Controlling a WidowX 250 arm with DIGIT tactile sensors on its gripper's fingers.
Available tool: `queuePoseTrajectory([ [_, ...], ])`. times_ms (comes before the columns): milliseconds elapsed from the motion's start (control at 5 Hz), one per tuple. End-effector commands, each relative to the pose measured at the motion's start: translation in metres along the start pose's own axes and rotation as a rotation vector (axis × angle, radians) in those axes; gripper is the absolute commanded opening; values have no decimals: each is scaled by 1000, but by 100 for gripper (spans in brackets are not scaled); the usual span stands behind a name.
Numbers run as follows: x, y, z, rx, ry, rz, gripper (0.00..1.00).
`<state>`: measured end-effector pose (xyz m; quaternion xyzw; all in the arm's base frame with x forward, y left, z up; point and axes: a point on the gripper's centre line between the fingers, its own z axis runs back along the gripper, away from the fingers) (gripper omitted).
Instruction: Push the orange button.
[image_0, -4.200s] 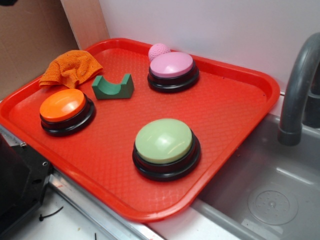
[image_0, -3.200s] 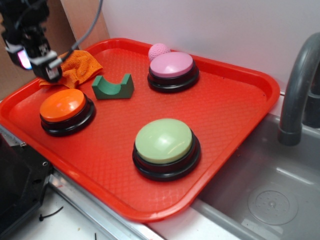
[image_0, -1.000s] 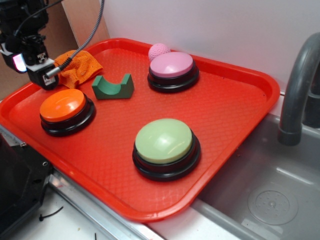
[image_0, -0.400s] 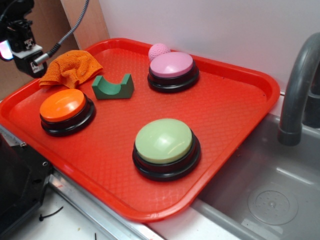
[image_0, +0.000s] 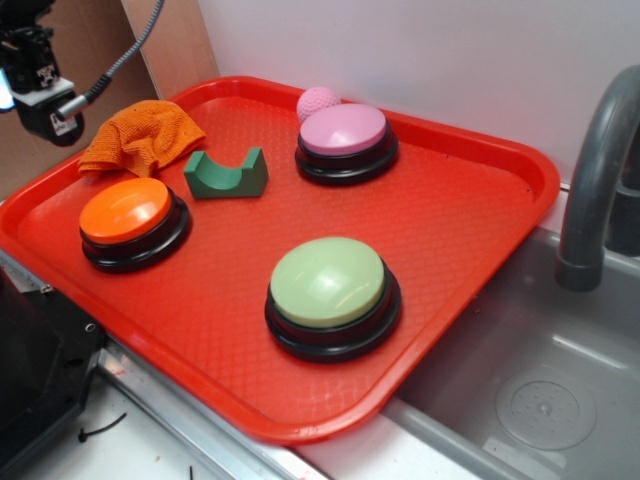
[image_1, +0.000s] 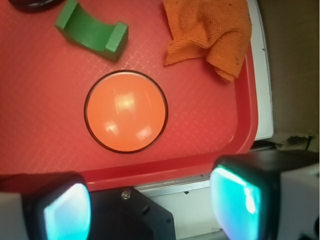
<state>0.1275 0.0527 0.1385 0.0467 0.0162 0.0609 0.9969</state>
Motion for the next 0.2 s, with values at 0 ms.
queuePoseTrajectory([
  [0, 9, 10, 7, -20, -30, 42, 100],
])
